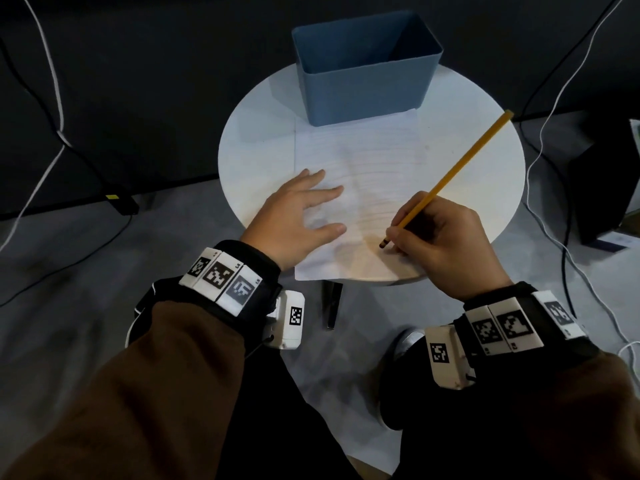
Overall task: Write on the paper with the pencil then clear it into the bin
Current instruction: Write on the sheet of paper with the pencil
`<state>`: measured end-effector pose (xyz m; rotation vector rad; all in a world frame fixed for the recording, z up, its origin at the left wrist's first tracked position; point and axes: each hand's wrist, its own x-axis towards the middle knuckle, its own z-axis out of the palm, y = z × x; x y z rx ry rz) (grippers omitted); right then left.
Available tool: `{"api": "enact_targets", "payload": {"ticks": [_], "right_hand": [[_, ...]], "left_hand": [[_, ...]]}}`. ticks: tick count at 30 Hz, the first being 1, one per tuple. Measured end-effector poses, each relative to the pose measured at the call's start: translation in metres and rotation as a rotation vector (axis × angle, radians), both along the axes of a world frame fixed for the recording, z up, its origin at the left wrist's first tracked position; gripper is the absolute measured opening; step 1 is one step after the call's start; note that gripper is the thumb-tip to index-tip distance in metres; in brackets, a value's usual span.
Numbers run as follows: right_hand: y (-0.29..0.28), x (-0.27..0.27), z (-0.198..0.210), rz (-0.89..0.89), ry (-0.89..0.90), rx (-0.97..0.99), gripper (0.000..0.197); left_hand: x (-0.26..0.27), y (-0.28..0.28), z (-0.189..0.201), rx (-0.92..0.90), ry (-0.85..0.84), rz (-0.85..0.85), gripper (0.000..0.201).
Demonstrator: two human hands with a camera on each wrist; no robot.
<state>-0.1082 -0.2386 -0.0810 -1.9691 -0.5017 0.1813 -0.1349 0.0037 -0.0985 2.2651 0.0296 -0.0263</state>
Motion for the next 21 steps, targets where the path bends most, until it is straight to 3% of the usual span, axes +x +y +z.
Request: {"api": "enact_targets", "payload": {"ticks": [5, 9, 21], "right_hand": [[0.005, 0.002, -0.003, -0.009, -0.059, -0.042, 0.013], [0.013, 0.001, -0.005, 0.031, -0.1, -0.075, 0.014], [-0.006, 0.007, -0.01, -0.104, 0.004, -0.025, 0.014]], "left_hand": [[0.001, 0.014, -0.007, 0.035, 0.078, 0.034, 0.052], [0.001, 0.013, -0.006, 0.229, 0.139, -0.003, 0.054], [0.003, -0.003, -0.005, 0.456, 0.206, -0.125, 0.064]]}}
